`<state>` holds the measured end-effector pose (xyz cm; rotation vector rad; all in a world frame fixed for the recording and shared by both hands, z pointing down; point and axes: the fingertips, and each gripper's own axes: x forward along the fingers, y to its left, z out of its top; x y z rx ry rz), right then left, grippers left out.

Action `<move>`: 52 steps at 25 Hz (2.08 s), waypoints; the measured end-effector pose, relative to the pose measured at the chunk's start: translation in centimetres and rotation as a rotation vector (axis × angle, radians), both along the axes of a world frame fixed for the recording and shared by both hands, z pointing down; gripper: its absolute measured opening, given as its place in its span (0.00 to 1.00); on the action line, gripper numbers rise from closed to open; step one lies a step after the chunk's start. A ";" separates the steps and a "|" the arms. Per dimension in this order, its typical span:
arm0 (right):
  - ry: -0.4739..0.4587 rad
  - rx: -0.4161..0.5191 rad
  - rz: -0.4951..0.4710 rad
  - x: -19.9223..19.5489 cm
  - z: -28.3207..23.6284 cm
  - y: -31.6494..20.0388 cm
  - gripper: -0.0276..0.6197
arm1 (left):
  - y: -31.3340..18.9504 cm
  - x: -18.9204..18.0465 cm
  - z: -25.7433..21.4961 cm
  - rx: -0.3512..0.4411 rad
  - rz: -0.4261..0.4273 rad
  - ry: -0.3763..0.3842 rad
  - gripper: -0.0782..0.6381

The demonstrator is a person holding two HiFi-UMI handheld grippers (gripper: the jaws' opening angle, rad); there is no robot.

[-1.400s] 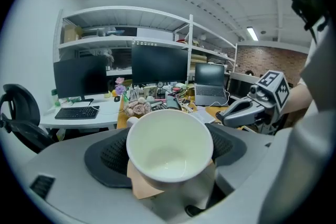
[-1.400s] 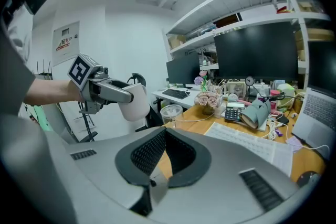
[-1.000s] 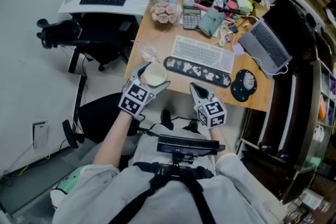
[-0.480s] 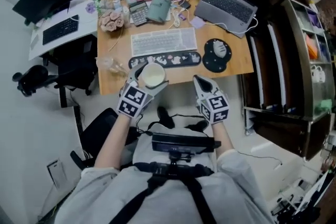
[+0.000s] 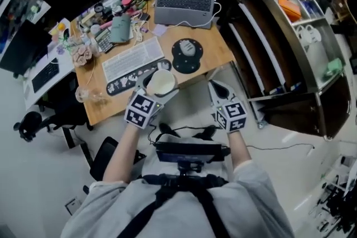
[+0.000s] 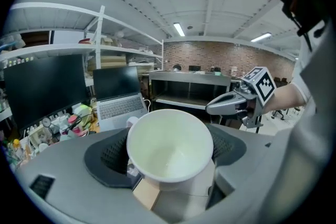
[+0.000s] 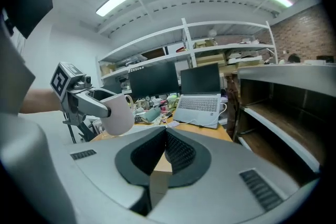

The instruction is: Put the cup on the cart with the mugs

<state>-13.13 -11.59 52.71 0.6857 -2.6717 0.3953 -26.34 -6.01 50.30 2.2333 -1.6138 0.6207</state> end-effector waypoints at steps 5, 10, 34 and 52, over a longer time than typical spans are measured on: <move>-0.013 0.037 0.097 7.9 -1.8 -3.1 0.04 | -4.6 8.2 -1.9 0.023 0.119 0.011 0.71; -0.030 0.083 0.211 16.1 -3.9 -5.6 0.04 | -9.3 17.0 -3.7 0.060 0.269 0.032 0.71; -0.009 0.250 0.806 40.3 -15.9 -14.8 0.04 | -25.3 49.2 -15.2 0.103 1.123 0.040 0.71; 0.095 0.169 0.916 50.7 -17.2 -24.9 0.04 | -36.7 63.0 -12.2 -0.018 1.327 -0.032 0.71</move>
